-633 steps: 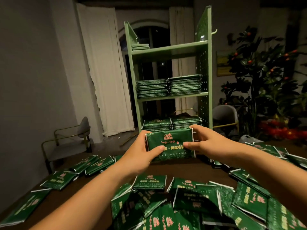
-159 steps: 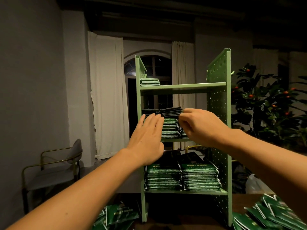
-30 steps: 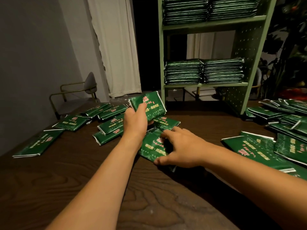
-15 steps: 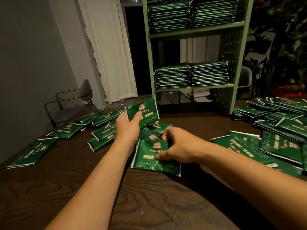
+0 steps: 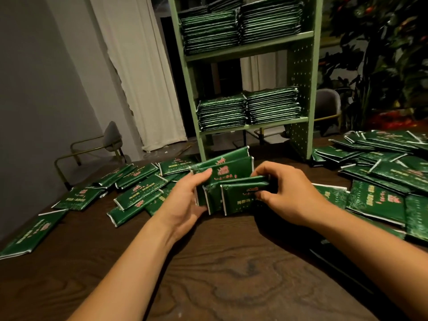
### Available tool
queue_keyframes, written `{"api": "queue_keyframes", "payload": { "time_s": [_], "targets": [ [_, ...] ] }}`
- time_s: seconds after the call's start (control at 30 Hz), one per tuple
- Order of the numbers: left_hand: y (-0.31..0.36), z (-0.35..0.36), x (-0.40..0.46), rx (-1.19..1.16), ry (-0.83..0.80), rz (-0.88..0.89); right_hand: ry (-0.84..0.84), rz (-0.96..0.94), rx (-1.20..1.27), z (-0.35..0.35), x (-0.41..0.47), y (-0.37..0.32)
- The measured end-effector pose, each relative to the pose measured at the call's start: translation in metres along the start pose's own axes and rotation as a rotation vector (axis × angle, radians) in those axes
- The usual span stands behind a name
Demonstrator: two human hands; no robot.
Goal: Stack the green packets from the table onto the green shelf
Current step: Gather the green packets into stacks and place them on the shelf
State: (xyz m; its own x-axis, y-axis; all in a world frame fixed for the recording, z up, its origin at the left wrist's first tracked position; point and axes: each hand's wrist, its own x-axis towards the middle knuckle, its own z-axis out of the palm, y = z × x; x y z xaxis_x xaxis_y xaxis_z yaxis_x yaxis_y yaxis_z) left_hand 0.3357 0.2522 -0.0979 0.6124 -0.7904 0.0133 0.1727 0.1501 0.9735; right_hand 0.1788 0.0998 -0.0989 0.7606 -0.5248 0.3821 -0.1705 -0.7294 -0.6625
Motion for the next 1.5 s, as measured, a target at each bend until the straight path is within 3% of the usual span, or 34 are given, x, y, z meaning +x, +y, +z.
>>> {"api": "queue_keyframes", "payload": {
  "time_s": [0.1, 0.3, 0.6, 0.83, 1.07, 1.13, 1.3, 1.4, 1.5],
  "targets": [
    [-0.01, 0.005, 0.002, 0.092, -0.076, 0.029, 0.01, 0.011, 0.019, -0.001, 0.0, 0.003],
    [-0.02, 0.006, 0.003, 0.278, -0.049, 0.095, 0.035, 0.032, 0.069, -0.001, -0.004, 0.006],
    [-0.007, 0.009, 0.0, 0.082, 0.082, 0.066, 0.113, 0.088, -0.008, -0.004, -0.004, 0.007],
    [-0.017, 0.027, -0.005, 0.044, -0.009, -0.004, 0.036, 0.083, 0.328, 0.008, -0.004, 0.003],
    [-0.02, 0.026, 0.004, 0.17, 0.292, 0.226, 0.032, -0.021, 0.153, 0.013, -0.008, -0.01],
    [-0.021, 0.026, 0.005, 0.154, 0.294, 0.218, 0.034, -0.055, 0.154, 0.012, -0.008, -0.009],
    [-0.028, 0.026, 0.006, 0.254, 0.243, 0.184, -0.203, -0.16, -0.034, 0.014, -0.014, -0.003],
    [-0.028, 0.025, 0.001, 0.21, 0.187, 0.126, -0.202, -0.147, -0.021, 0.013, -0.013, -0.002],
    [-0.026, 0.024, -0.002, 0.301, 0.185, 0.104, -0.121, -0.021, 0.12, 0.012, -0.01, -0.002]
  ]
}}
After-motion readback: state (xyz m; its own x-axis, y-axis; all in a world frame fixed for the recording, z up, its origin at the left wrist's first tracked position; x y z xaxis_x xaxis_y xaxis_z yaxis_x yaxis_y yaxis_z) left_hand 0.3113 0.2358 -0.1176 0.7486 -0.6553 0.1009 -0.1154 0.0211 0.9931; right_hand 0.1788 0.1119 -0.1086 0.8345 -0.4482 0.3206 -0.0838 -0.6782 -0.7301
